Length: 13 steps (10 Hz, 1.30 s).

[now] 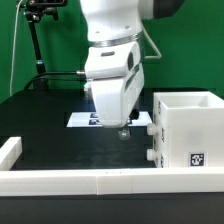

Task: Assemble drawer

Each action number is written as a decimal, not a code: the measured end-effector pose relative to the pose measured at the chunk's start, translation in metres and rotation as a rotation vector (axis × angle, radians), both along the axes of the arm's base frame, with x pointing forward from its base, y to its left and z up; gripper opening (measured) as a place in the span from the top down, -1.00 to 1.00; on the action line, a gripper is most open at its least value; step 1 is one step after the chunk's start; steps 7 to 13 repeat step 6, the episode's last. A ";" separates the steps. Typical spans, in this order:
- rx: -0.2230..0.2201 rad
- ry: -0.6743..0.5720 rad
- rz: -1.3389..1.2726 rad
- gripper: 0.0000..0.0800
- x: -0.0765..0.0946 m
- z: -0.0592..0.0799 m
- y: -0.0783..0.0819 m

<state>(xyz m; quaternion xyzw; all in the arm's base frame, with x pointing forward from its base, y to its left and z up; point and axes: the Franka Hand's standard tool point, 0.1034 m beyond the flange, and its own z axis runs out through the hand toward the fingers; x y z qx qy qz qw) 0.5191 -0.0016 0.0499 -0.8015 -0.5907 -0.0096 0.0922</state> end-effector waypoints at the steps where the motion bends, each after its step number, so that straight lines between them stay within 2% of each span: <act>1: -0.004 0.012 -0.004 -0.62 -0.016 -0.001 -0.013; 2: -0.009 0.019 -0.021 -0.62 -0.027 -0.001 -0.020; 4: -0.025 0.009 -0.052 -0.62 -0.046 0.000 -0.024; 13: -0.024 0.013 -0.051 -0.62 -0.046 -0.001 -0.024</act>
Offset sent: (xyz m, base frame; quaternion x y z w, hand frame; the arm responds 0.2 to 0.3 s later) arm -0.0442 -0.0042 0.0097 -0.0308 0.0139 0.0727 0.9968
